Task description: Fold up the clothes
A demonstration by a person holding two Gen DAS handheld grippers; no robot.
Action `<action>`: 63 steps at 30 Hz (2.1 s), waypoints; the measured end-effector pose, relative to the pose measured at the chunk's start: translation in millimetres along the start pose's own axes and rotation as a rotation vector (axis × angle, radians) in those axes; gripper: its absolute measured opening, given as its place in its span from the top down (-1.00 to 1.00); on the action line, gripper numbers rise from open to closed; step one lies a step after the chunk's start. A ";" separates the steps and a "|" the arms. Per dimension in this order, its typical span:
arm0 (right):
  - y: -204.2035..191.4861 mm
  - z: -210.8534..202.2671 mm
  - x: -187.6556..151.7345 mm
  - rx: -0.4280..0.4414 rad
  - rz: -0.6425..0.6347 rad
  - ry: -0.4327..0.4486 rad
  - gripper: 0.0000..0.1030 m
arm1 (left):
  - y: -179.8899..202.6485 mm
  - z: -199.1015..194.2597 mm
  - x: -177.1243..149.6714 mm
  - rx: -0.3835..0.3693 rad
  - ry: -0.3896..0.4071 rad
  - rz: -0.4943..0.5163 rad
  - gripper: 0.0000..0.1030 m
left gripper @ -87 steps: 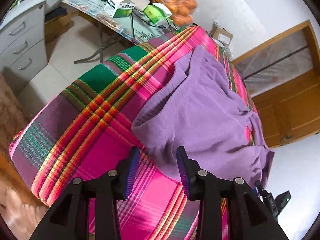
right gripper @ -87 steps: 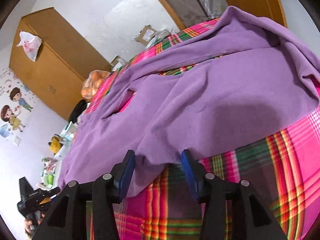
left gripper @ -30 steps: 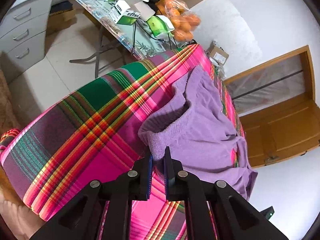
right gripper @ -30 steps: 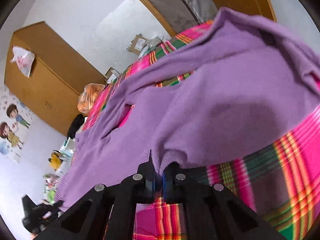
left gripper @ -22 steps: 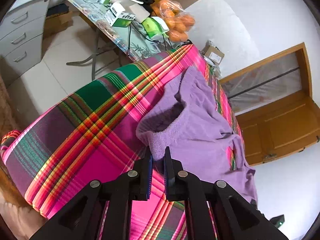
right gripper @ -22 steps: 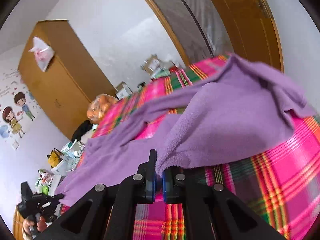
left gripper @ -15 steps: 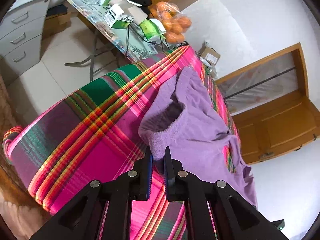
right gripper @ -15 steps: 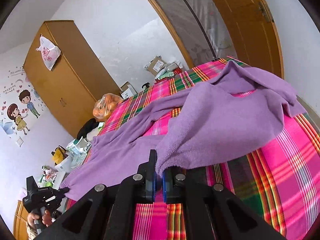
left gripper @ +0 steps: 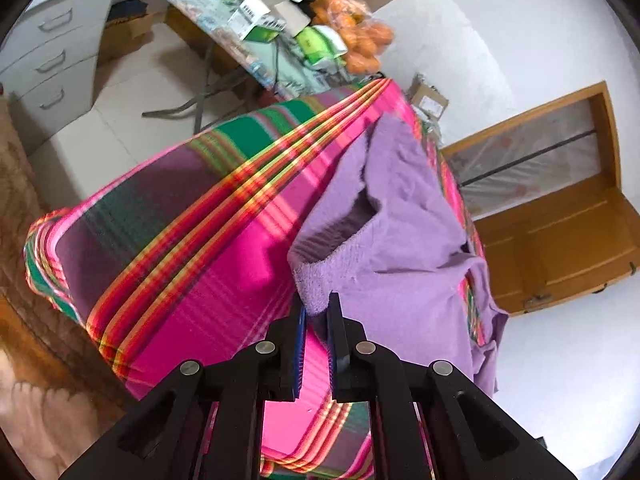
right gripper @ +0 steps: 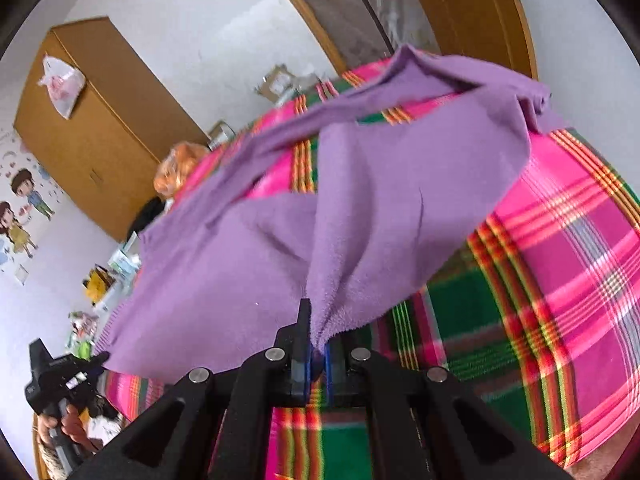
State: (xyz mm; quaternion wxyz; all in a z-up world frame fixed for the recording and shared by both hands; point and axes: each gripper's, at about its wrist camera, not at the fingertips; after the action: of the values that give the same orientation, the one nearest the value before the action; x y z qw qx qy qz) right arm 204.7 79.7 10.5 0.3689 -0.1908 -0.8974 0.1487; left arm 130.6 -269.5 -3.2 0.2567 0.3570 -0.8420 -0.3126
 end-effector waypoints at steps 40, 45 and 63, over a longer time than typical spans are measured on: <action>-173.7 153.7 187.9 0.075 -0.685 -0.215 0.37 | 108.7 106.2 158.8 0.067 -0.116 0.104 0.53; -190.4 212.3 196.8 0.103 -0.796 -0.259 0.36 | 110.2 130.5 177.3 0.083 -0.115 0.058 0.53; -164.0 292.9 216.5 0.115 -0.757 -0.375 0.20 | 95.6 162.1 192.2 -0.027 -0.192 -0.088 0.36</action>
State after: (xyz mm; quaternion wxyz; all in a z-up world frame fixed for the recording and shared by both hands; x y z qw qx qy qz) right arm -185.8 -4.2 8.2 0.2381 0.2036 -0.9459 0.0848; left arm -135.6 -307.7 -4.2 0.1657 0.3586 -0.8420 -0.3674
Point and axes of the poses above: each gripper's, at about its wrist camera, not at the fingertips, and z roughly the way its jaws point, y to its right, x to its top, and after that the axes turned 5 degrees about -z, right-handed
